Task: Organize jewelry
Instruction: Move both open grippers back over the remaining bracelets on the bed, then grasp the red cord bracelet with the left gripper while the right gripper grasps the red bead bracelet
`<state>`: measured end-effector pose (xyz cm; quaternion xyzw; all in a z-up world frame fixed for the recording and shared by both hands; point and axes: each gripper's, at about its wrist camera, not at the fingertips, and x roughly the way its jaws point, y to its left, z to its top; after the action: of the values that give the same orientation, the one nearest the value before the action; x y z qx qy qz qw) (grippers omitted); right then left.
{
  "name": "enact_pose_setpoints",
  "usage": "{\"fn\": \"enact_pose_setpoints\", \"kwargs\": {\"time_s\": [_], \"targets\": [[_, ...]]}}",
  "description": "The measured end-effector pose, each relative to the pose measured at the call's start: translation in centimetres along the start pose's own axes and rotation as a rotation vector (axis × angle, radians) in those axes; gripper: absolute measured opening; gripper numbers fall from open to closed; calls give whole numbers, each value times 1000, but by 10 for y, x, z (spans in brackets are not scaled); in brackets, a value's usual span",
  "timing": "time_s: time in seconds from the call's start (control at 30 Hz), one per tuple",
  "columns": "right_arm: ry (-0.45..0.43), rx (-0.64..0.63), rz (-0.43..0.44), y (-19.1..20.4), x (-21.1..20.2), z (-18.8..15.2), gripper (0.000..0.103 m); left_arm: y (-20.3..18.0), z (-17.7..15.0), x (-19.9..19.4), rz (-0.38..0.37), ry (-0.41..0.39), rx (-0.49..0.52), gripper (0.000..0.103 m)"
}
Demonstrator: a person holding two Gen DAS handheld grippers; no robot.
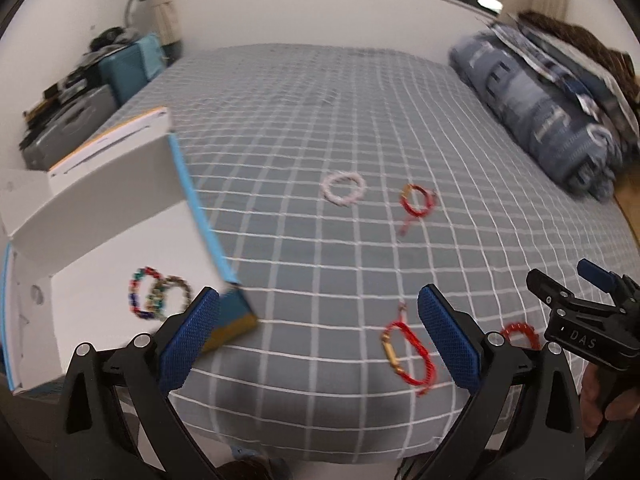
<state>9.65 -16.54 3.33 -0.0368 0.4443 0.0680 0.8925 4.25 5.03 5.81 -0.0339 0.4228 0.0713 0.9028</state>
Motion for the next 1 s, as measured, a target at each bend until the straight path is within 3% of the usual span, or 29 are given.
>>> {"fn": "enact_pose_setpoints", "kwargs": {"time_s": [0.1,0.23,0.37,0.7,0.87,1.0], "targets": [[38,13,0,-14,8,-12,95,-22,-9,18,-16,47,39,97],[131,53,65,-31,29,-30,95,-45,-25,40,-41,108,82,97],[189,54,53,-36,45,-44,95,-66,-40,62,-42,162,120,97],[298,76,56,-43,76,-57,94,-82,-52,103,-39,238,116,97],[331,82,49,-43,84,-62,85,-78,-56,121,-55,292,81,97],[339,73,36,-40,85,-63,66,-79,-59,124,-59,286,80,90]]}}
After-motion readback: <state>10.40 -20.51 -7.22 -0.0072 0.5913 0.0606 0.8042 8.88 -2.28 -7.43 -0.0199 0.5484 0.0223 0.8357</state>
